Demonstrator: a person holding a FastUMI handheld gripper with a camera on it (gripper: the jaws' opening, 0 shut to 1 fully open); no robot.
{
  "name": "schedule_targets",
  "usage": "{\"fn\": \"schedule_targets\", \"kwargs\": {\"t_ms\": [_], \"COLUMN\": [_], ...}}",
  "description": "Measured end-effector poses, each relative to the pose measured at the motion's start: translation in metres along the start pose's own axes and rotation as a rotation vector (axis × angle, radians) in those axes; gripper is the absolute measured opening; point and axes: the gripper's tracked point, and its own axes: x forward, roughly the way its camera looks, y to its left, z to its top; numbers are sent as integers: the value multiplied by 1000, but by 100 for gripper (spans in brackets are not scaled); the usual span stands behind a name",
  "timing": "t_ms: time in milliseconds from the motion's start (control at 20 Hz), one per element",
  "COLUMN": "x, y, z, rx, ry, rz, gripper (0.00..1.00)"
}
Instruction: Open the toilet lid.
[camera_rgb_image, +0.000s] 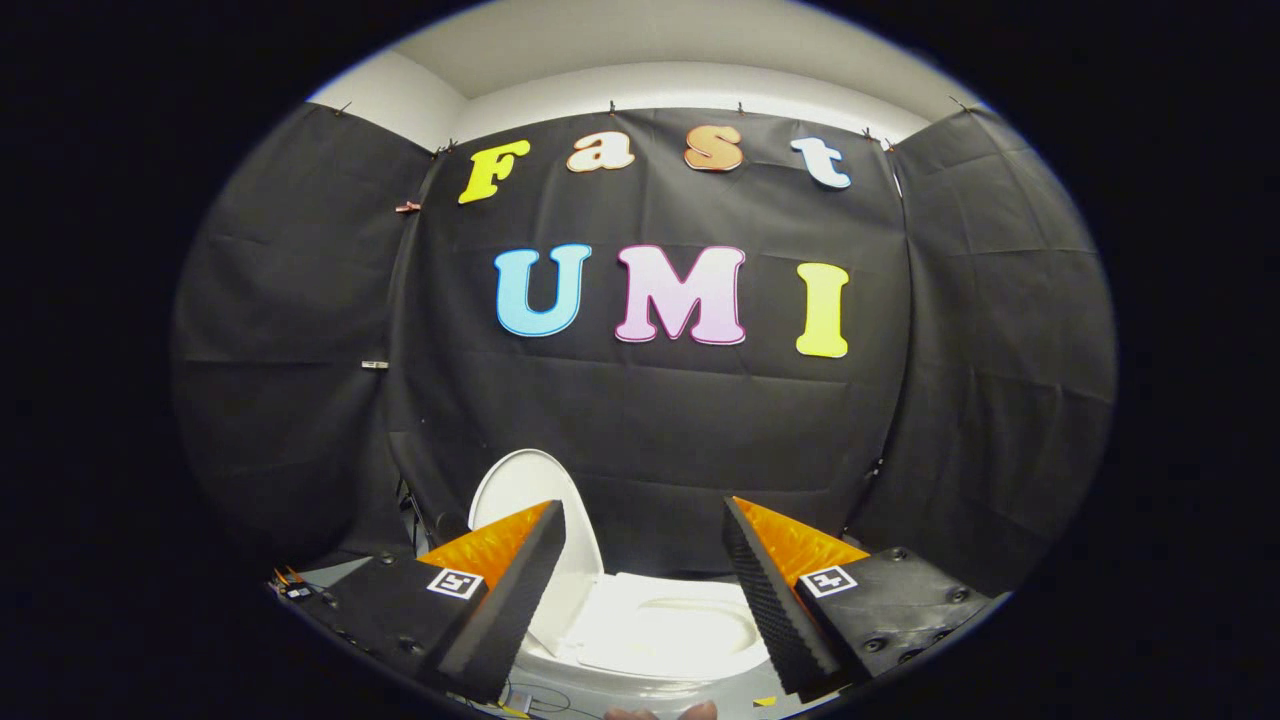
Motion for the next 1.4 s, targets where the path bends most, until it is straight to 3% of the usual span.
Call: {"fn": "schedule_targets", "kwargs": {"t_ms": [550,1400], "x": [-42,-51], "y": [-83,-105], "z": [-5,2], "rx": [63,117], "ry": [-35,-71], "rz": [-96,-114], "gripper": [99,99]}}
